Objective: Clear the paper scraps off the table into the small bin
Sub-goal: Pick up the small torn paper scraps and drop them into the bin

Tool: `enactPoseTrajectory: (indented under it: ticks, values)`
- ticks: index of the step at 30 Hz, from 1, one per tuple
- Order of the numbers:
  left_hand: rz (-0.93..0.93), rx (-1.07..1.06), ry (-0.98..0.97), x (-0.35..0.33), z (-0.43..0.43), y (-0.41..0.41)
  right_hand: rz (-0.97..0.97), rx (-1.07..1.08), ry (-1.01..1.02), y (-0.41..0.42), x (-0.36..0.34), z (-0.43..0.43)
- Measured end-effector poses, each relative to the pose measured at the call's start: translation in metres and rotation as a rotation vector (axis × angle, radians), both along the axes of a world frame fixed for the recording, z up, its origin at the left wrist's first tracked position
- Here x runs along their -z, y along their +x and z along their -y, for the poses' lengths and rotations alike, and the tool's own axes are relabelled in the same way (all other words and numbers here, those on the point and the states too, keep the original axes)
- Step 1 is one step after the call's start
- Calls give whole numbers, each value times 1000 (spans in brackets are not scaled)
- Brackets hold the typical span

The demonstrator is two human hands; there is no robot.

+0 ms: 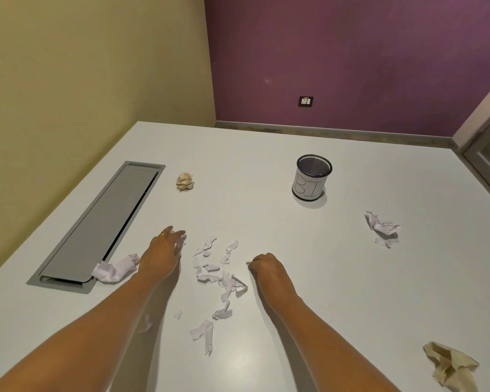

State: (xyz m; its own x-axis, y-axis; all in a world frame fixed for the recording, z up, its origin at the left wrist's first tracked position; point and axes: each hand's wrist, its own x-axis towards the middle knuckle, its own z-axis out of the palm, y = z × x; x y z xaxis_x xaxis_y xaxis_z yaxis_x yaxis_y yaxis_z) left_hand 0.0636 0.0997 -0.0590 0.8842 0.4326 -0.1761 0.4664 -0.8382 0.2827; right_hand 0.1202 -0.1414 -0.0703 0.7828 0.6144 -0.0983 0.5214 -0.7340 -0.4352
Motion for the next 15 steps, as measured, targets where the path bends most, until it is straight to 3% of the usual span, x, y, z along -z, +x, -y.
enactPoseTrajectory:
  ticks: [4,8,15]
  values:
    - [-101,84,24,2,2,2,-28,-7,21,5,-3,5]
    - [-24,40,119,3,6,0,-47,19,-1,5,-5,5]
    - [-67,108,278,-2,13,-6,-76,52,29,3,-5,9]
